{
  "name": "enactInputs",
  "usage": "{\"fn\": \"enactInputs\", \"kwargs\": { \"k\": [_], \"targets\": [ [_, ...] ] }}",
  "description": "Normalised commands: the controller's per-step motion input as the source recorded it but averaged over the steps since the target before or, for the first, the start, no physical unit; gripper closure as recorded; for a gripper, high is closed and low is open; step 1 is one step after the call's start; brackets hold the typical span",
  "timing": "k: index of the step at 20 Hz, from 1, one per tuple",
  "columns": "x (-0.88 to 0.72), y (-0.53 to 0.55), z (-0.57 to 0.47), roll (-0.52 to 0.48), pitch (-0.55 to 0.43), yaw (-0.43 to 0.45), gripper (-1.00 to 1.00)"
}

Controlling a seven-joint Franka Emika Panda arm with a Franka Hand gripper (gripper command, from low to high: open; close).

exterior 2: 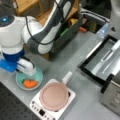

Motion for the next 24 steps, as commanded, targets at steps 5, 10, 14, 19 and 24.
{"fn": "enactInputs", "kwargs": {
  "k": [5, 10, 14, 19, 24],
  "targets": [
    [0.2, -0.09, 0.1, 0.085, 0.04, 0.091, -1.0],
    [0.16, -0.06, 0.14, 0.1, 0.071, 0.07, -1.0],
    [0.14, 0.02, 0.16, 0.09, 0.097, 0.056, -1.0],
    [0.12, 0.04, 0.1, 0.113, 0.081, 0.046, -1.0],
    [0.06, 0.0, 0.11, 0.098, 0.09, 0.021, -1.0]
  ]
}}
